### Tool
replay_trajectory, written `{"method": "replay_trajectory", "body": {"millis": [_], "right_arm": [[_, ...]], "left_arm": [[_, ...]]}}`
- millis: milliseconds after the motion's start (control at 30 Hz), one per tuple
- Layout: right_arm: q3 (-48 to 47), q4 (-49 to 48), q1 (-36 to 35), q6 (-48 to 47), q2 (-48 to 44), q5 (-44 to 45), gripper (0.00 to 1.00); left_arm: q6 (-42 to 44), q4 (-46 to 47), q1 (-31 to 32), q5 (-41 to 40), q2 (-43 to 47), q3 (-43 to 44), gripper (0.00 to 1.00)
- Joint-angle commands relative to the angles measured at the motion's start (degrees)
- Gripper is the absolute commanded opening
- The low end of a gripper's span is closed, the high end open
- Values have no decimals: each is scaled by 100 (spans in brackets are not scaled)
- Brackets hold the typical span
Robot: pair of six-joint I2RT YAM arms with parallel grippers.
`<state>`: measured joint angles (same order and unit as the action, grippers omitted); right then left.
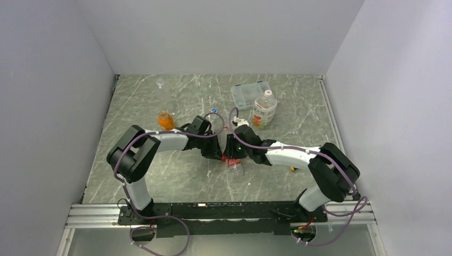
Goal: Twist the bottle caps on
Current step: Adjust the bottle cap at the center of the board.
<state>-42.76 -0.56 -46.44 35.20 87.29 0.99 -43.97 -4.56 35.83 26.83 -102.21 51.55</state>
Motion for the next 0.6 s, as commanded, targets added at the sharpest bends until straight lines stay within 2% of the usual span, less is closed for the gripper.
{"method": "replay_trajectory", "body": {"millis": [0,67,167,300,567], "right_arm": [[-257,-155,-75,110,-22,-73,22],[-274,-146,-93,109,-2,-73,22],[-304,-150,-111,118,35,-73,22],[-345,-216,-124,152,144,-229,21],[-438,-234,-160,163,326,-297,21]], "left_arm": [[138,-9,20,-274,281,-99,20],[136,-35,20,-355,357,-133,20],[138,-55,-10,-424,447,-177,14],[133,-61,-38,-465,440,-238,0],[201,-290,-46,-784,532,-295,0]]}}
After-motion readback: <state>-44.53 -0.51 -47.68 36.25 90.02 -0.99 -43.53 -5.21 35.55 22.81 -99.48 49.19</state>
